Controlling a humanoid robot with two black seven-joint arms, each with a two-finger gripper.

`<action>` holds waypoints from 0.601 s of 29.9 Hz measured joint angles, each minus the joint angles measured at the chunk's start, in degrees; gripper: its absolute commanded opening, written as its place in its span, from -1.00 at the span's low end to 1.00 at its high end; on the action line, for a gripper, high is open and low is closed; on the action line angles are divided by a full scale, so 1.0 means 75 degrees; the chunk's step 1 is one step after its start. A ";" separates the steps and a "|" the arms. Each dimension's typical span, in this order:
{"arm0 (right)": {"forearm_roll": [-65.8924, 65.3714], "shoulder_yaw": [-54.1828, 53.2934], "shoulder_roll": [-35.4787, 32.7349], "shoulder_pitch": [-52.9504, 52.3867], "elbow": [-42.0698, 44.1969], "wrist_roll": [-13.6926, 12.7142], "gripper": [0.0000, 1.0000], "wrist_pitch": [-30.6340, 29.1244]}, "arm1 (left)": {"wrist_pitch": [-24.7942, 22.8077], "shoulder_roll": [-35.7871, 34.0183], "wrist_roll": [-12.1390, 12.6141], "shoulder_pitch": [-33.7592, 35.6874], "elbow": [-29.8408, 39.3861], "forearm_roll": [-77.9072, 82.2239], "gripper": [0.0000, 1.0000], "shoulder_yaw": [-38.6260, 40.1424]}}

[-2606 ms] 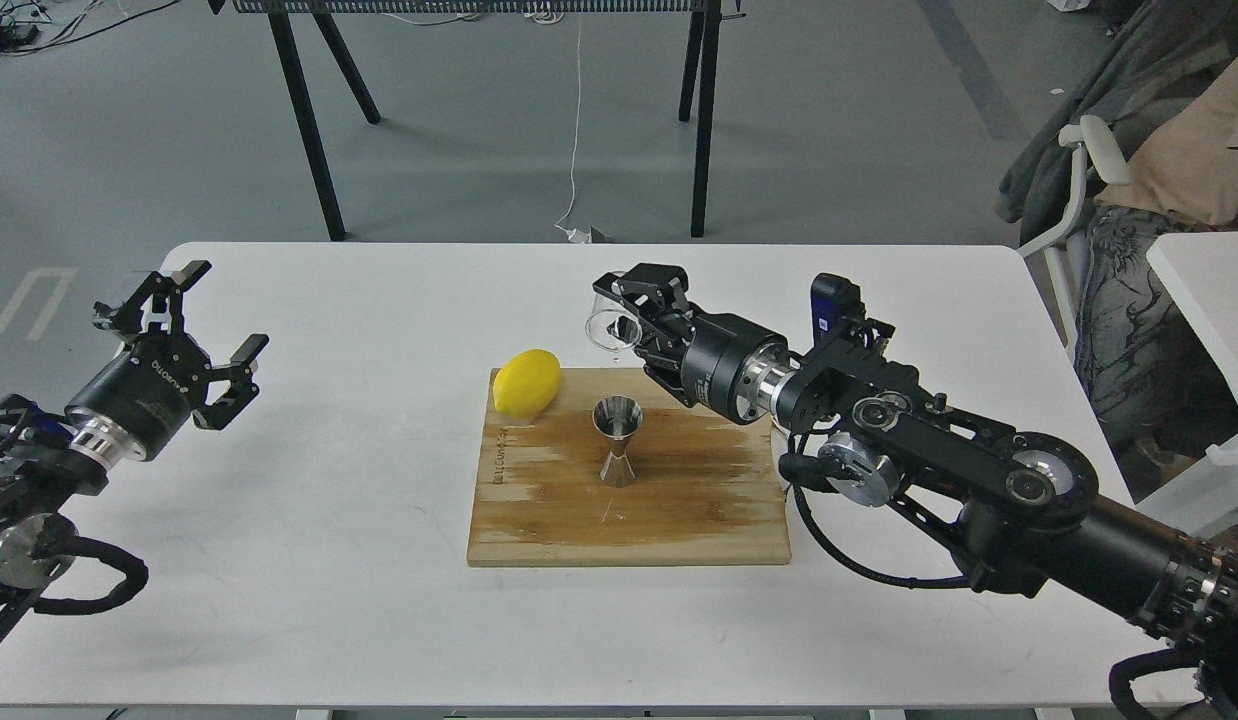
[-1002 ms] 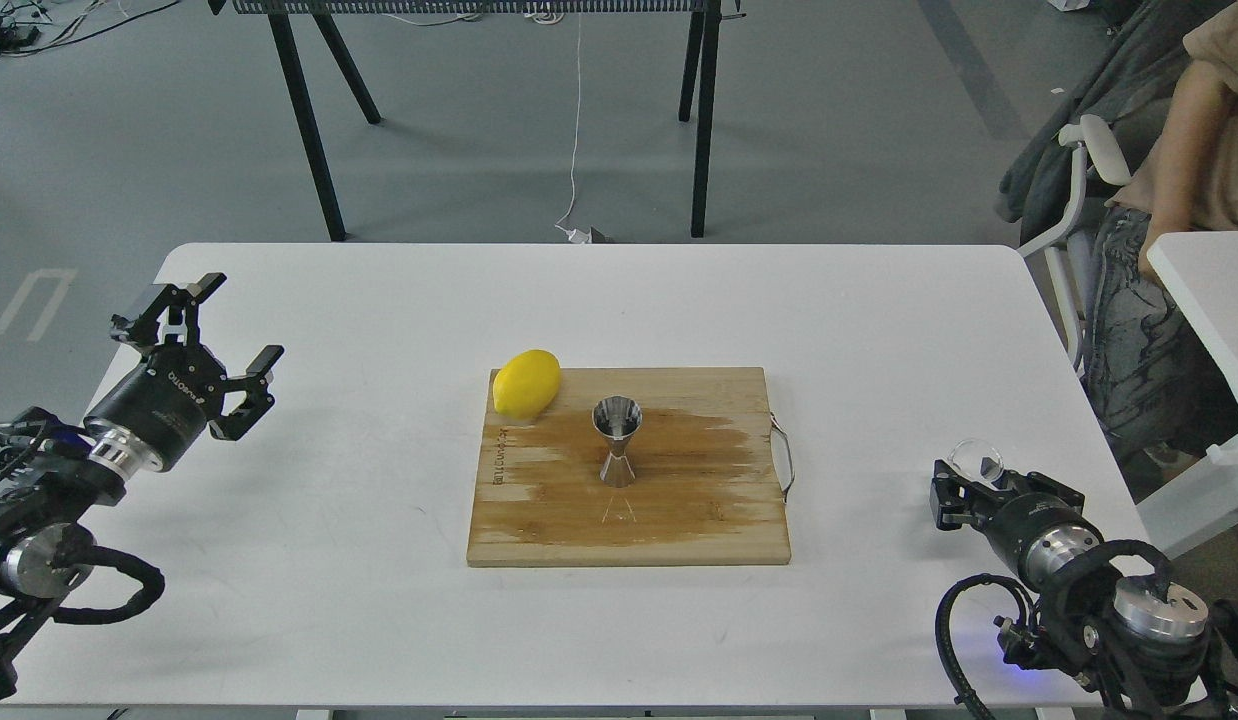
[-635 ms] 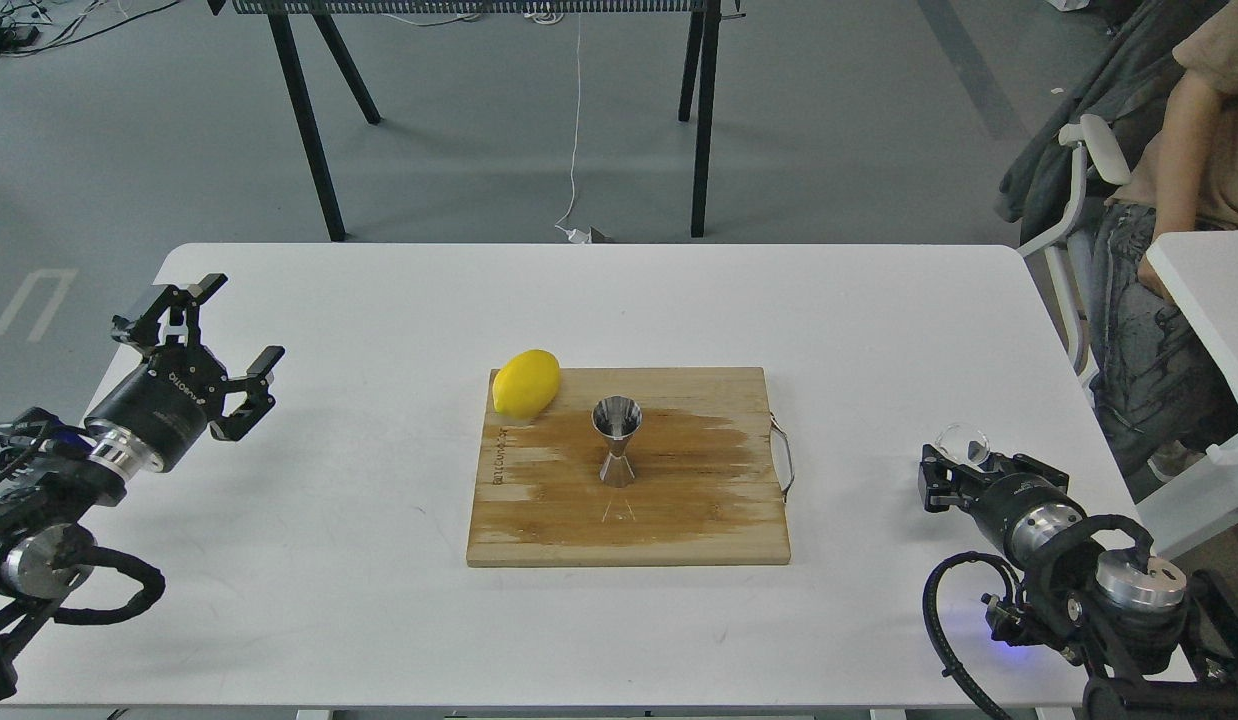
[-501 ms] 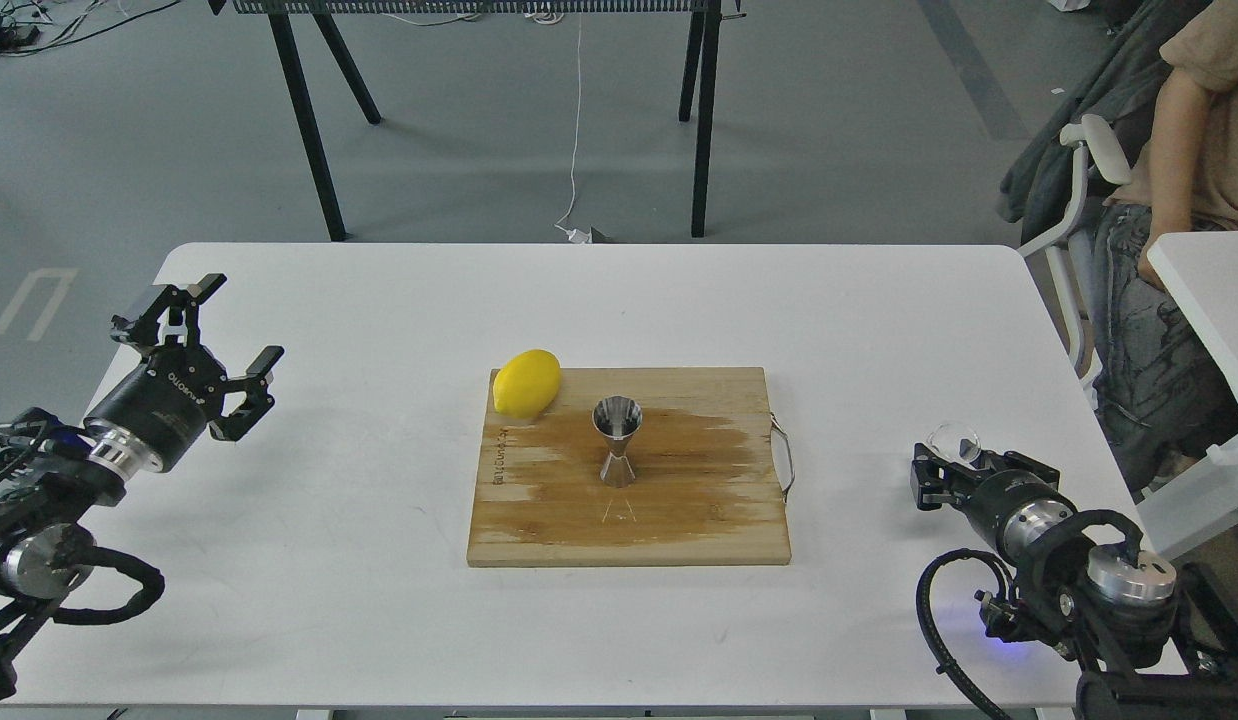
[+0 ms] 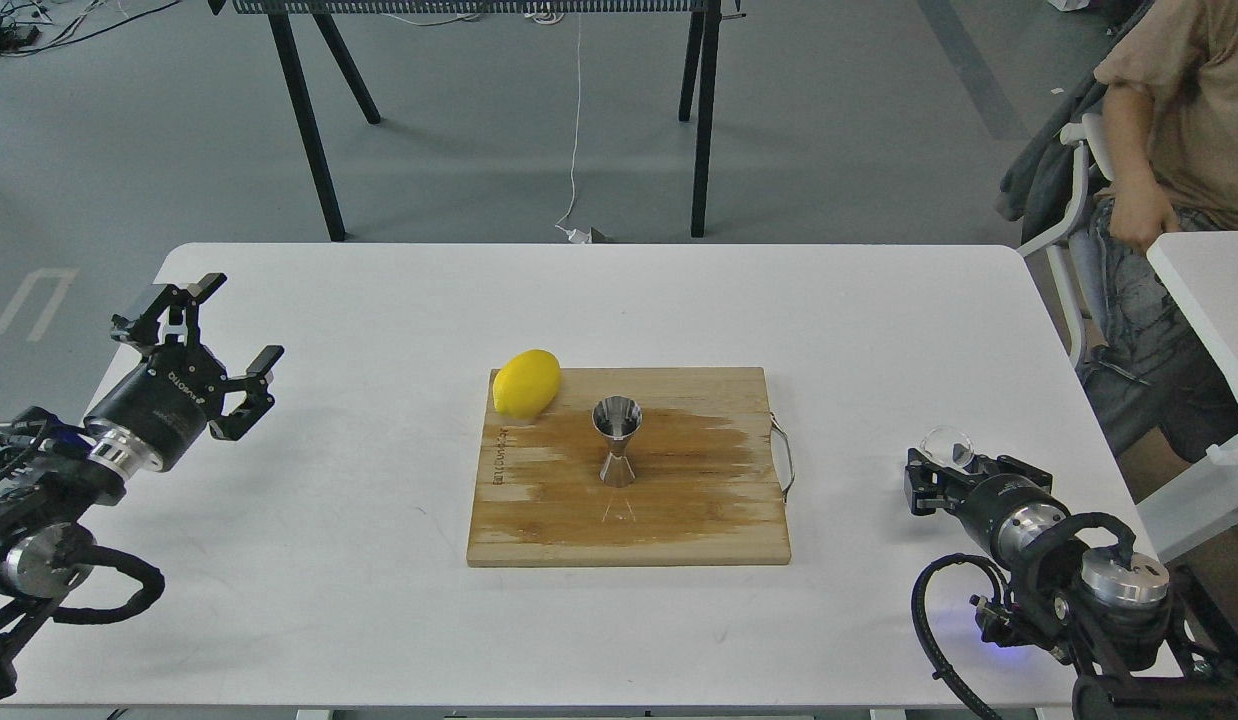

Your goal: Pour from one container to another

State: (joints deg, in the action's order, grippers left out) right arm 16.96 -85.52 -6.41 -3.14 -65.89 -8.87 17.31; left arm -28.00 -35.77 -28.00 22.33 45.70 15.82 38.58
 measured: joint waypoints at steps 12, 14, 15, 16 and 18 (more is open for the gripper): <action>0.0001 0.0011 0.0000 0.0045 -0.0054 0.0000 0.93 0.0012 | 0.0000 0.0000 0.0000 0.0000 0.0000 -0.0006 0.99 0.0000; 0.0001 0.0012 0.0000 0.0052 -0.0075 0.0000 0.94 0.0012 | 0.0000 0.0000 0.0000 0.0000 0.0000 -0.0006 0.99 0.0000; 0.0001 0.0012 0.0000 0.0053 -0.0082 0.0000 0.94 0.0012 | 0.0000 0.0000 0.0000 0.0000 0.0000 -0.0006 0.99 0.0000; 0.0001 0.0012 0.0000 0.0054 -0.0084 0.0000 0.94 0.0012 | 0.0000 0.0000 0.0000 0.0000 0.0000 -0.0006 0.99 0.0000; 0.0001 0.0012 0.0000 0.0068 -0.0091 0.0000 0.95 0.0012 | 0.0000 0.0000 0.0000 0.0000 0.0000 -0.0009 0.99 0.0000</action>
State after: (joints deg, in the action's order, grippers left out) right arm 16.96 -85.43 -6.42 -2.63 -66.57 -8.87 17.40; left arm -28.00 -35.77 -28.00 22.33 45.70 15.75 38.58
